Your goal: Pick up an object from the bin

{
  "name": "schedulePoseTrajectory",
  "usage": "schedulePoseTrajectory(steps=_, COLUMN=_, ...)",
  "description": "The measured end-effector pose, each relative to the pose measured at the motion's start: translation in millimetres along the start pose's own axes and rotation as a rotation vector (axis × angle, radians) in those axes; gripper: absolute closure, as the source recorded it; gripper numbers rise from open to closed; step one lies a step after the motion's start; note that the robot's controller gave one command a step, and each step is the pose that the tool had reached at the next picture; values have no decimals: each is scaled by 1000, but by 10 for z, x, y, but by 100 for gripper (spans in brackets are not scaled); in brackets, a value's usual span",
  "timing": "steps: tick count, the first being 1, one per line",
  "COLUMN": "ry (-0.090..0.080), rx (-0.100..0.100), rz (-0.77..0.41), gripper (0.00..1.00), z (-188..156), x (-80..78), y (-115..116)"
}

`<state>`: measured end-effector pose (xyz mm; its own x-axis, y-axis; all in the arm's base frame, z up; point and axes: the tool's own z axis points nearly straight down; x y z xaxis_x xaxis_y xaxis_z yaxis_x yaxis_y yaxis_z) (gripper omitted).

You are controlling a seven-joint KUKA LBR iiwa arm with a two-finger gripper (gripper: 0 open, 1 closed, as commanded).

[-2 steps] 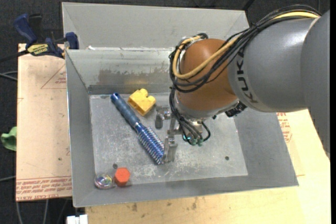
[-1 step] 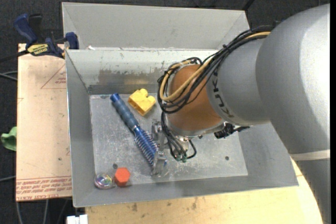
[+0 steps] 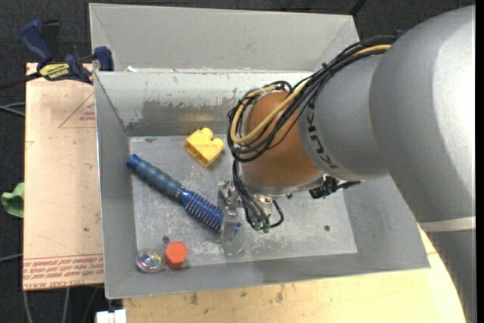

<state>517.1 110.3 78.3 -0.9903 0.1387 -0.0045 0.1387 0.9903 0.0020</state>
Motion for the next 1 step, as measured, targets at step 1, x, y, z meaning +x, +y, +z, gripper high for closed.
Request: schedulePoseTrajectory(steps=1, ry=-2, rx=-2, rz=-78, gripper=100, z=-1316, x=184, y=274)
